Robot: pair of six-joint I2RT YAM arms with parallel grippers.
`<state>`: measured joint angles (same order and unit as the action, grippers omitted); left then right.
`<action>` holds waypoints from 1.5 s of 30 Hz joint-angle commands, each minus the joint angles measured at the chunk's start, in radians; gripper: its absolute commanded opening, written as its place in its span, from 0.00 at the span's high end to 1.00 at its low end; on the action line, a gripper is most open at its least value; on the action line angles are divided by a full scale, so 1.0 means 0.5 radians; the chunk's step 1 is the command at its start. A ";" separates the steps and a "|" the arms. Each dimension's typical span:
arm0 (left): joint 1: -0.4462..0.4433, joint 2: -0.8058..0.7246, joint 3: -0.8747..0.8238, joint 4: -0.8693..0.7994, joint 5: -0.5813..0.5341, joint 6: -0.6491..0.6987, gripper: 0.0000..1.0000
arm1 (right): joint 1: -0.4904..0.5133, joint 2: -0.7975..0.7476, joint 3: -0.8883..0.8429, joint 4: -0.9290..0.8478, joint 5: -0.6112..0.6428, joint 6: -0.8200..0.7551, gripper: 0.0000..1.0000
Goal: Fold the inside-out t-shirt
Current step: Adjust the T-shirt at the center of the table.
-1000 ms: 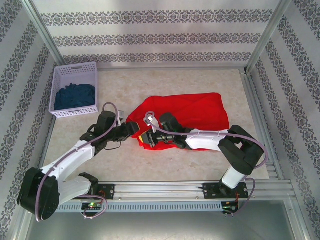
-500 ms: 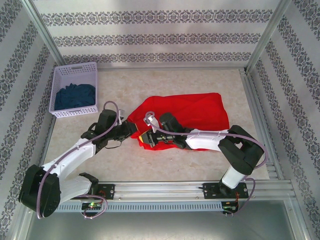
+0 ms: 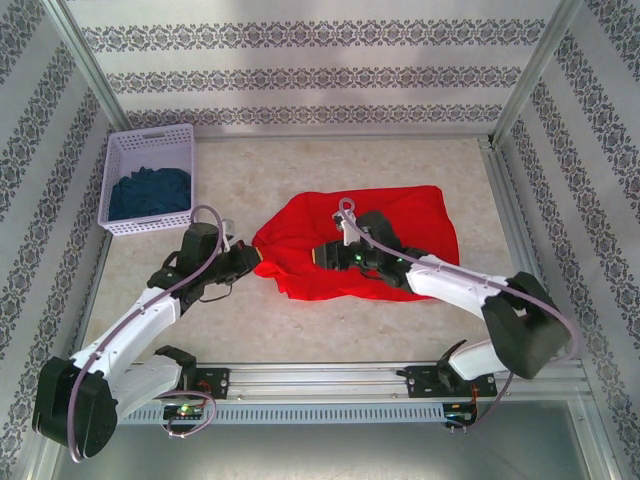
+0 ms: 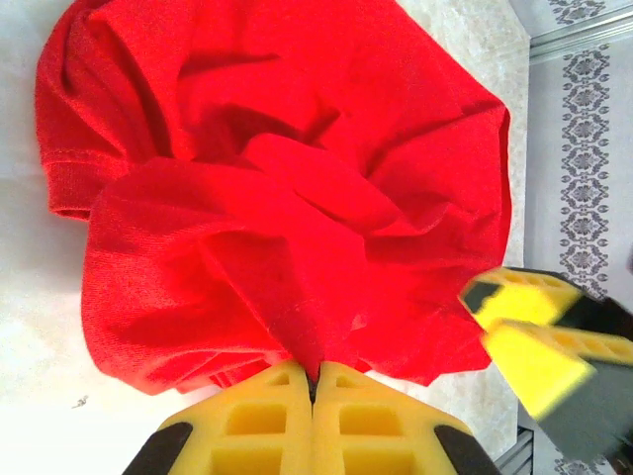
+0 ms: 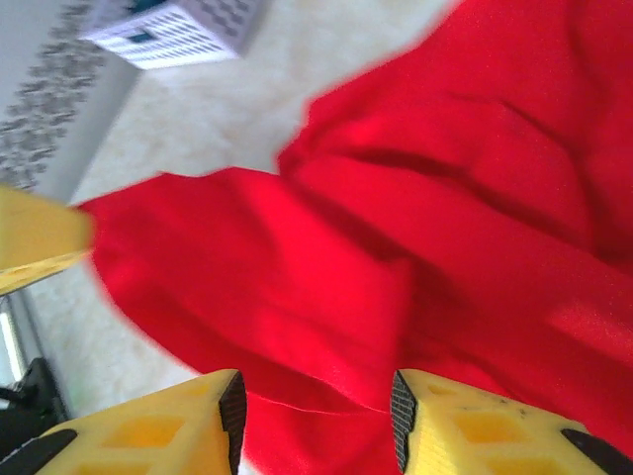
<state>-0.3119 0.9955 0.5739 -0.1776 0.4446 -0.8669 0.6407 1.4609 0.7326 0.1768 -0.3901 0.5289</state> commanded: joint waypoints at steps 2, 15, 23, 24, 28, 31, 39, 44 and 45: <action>0.028 -0.053 -0.020 -0.107 0.010 0.067 1.00 | -0.025 0.245 0.096 -0.050 -0.108 0.224 0.55; 0.031 -0.134 -0.056 -0.201 -0.012 0.106 1.00 | -0.015 0.499 0.160 0.258 -0.360 0.437 0.62; 0.072 -0.333 0.015 -0.574 -0.107 0.266 1.00 | -0.122 0.316 0.136 0.089 -0.357 0.353 1.00; 0.075 -0.389 0.021 -0.642 -0.124 0.291 1.00 | -0.146 0.235 0.123 0.025 -0.350 0.324 1.00; 0.072 -0.477 -0.039 -0.771 -0.031 0.270 1.00 | -0.159 -0.011 0.049 -0.165 -0.284 0.285 1.00; 0.059 -0.475 -0.131 -0.814 0.064 0.231 1.00 | -0.146 -0.113 -0.025 -0.259 -0.228 0.289 1.00; -0.109 -0.207 -0.273 -0.643 0.292 0.190 1.00 | 0.157 -0.188 -0.001 -0.851 0.388 0.203 0.99; -0.205 0.015 -0.224 -0.678 0.276 0.278 0.92 | 0.270 -0.144 -0.040 -0.946 0.457 0.248 0.88; -0.205 0.018 -0.202 -0.696 0.270 0.291 0.79 | 0.269 -0.160 -0.026 -0.988 0.465 0.218 0.84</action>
<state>-0.4065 0.9955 0.4477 -0.4854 0.5808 -0.7559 0.7734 1.3792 0.7238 -0.2150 -0.2596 0.6544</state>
